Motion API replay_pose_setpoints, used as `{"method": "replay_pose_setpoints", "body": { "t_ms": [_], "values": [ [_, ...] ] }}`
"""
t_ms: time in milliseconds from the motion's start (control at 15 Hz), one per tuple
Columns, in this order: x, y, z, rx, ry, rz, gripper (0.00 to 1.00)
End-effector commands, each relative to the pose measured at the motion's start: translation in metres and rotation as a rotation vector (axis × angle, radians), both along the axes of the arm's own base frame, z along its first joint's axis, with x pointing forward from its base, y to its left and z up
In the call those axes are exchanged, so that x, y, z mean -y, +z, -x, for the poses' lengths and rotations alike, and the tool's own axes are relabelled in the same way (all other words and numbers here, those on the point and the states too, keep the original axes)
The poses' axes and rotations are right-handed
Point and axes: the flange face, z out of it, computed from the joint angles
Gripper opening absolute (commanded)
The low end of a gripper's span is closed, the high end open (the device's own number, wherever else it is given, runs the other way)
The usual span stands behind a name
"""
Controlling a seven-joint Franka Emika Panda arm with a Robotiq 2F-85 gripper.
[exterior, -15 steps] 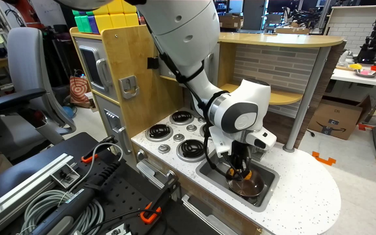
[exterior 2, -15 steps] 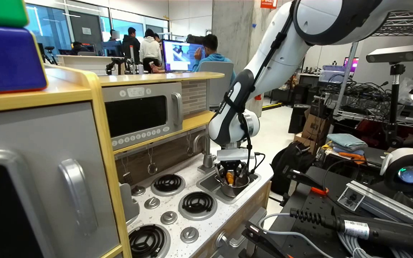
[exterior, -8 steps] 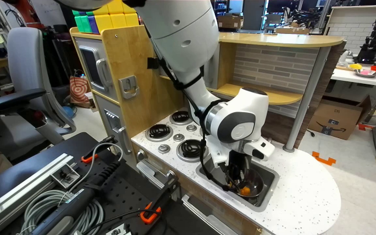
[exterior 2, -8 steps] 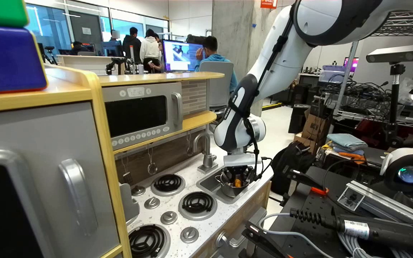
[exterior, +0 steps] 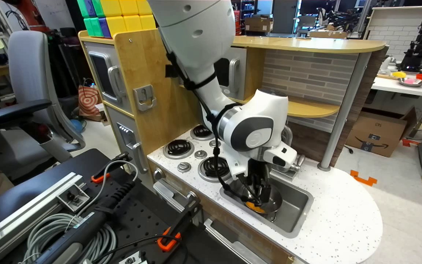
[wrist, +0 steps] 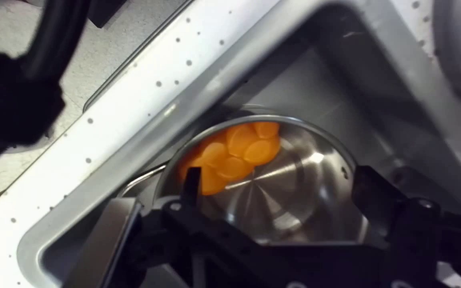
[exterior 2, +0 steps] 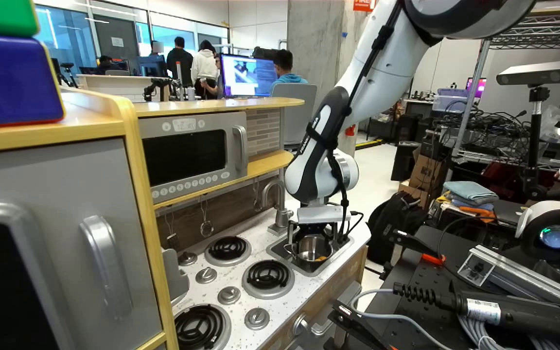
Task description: Put the orange object in the silver pot in the sink
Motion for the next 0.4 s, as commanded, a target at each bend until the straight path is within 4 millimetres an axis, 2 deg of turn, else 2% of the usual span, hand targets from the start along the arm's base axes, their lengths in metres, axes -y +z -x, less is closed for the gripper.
{"method": "replay_pose_setpoints", "body": {
  "t_ms": [0, 267, 333],
  "values": [
    [-0.019, 0.061, 0.012, 0.094, 0.067, -0.053, 1.00],
    [-0.043, 0.116, 0.027, 0.099, 0.195, -0.164, 1.00],
    [-0.037, 0.085, 0.006, 0.094, 0.139, -0.096, 1.00]
  ]
}}
